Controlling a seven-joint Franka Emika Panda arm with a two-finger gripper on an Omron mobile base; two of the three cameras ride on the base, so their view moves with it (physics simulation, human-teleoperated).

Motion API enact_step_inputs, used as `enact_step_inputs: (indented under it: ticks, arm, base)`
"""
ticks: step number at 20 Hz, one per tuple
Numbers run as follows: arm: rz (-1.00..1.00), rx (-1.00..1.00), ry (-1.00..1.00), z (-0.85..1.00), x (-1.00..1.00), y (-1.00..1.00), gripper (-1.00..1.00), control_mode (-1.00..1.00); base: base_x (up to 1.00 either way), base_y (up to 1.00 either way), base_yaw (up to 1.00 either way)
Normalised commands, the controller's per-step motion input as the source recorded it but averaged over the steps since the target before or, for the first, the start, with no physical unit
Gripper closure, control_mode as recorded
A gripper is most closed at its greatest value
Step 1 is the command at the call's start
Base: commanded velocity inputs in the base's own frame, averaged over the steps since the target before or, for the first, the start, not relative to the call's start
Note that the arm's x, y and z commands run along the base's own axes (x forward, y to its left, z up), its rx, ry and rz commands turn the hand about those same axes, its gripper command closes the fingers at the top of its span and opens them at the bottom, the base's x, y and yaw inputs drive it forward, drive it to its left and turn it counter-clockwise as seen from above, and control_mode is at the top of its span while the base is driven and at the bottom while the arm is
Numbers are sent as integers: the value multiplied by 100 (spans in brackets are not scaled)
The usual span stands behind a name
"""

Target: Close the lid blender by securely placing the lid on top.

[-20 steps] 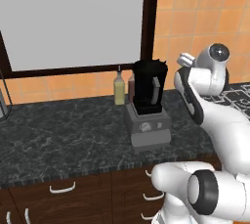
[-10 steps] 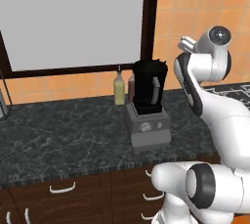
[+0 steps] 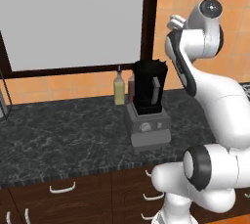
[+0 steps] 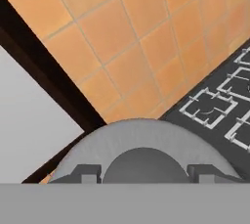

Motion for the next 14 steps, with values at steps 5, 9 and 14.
enact_step_inputs:
  ticks: [5, 9, 14]
  arm:
    - [21, -16, 11, 87, 6, 100, 100, -100]
    - [15, -27, 10, 15, 0, 96, 100, -100]
    - [15, -13, 6, -33, 0, 51, 100, -100]
  base:
    - [0, 0, 0]
    - [0, 0, 0]
    - [0, 0, 0]
